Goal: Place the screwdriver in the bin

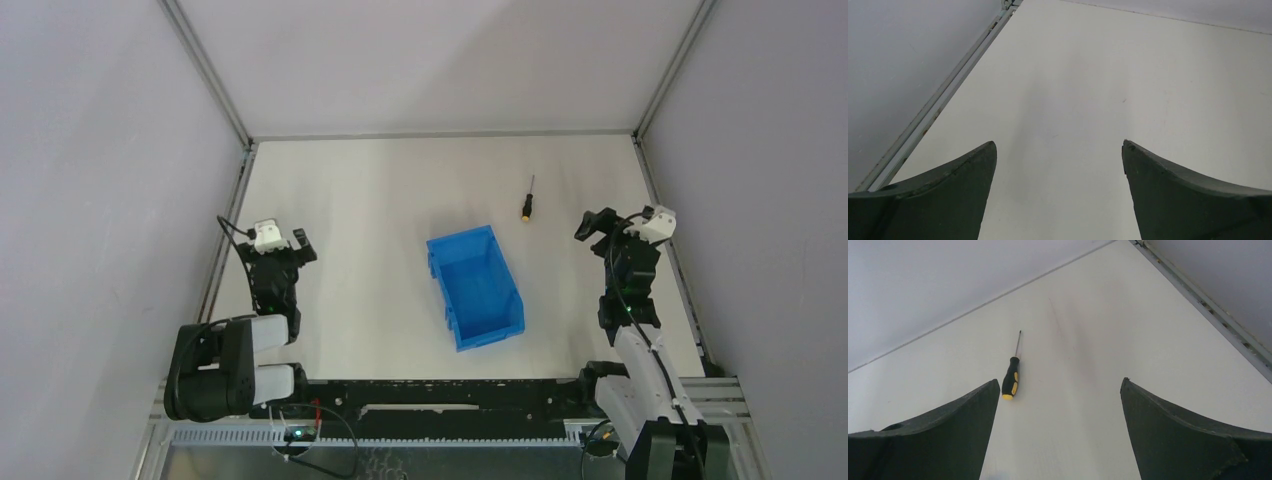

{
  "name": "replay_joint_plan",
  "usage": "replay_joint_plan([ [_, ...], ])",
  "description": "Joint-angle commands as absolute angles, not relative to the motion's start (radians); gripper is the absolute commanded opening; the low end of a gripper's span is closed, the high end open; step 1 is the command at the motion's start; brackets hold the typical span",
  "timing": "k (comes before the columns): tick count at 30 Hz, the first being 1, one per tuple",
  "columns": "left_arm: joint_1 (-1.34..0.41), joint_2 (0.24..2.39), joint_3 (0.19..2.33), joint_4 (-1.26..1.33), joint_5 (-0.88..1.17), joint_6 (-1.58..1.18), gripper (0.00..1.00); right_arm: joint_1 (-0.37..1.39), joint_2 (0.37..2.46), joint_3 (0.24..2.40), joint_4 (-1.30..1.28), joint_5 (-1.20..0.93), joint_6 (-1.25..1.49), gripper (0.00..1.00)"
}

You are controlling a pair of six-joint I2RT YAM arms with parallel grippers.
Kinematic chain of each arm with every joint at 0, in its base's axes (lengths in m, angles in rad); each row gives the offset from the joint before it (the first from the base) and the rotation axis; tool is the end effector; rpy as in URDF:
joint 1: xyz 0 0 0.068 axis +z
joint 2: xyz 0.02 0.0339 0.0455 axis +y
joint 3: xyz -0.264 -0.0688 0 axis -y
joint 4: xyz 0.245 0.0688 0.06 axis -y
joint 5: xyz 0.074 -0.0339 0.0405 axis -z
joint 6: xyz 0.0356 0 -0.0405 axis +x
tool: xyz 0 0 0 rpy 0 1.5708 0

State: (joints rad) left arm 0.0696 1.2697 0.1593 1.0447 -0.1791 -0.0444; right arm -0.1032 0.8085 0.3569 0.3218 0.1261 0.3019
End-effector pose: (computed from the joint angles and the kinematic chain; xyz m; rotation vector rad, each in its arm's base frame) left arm 0.2122 0.0211 0.1656 -0.2300 1.6218 0.1658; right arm 0.1912 -0.0243 0.2374 0.4336 1.6435 0.0412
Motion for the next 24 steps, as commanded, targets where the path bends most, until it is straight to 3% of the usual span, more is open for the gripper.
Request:
replay_joint_plan([
  [1,0.066,1.261,0.191,1.066,-0.182,-0.033,1.0,-0.106,0.779,0.39,0.303,0.129,0.348,1.0],
  [4,0.066,1.261,0.191,1.066,-0.181,-0.033,1.0,-0.096,0.839,0.431,0.249,0.099,0.365,1.0],
  [7,0.066,1.261,0.191,1.066,-0.181,-0.034,1.0,-0.017,0.951,0.606,0.039,0.131,0.334,1.0],
  [10,0.066,1.261,0.192,1.066,-0.182,-0.033,1.0,0.131,1.135,0.87,-0.306,0.285,0.308,1.0],
  [13,0.066,1.261,0.191,1.066,-0.181,-0.033,1.0,0.149,1.361,1.17,-0.583,0.241,0.344,0.99],
  [20,0.066,1.26,0.19,1.066,-0.181,-0.033,1.0,0.171,1.902,1.822,-0.993,0.195,0.348,0.87],
  [24,0.066,1.261,0.19,1.066,-0.182,-0.033,1.0,0.195,2.112,2.09,-1.11,0.216,0.321,0.86],
])
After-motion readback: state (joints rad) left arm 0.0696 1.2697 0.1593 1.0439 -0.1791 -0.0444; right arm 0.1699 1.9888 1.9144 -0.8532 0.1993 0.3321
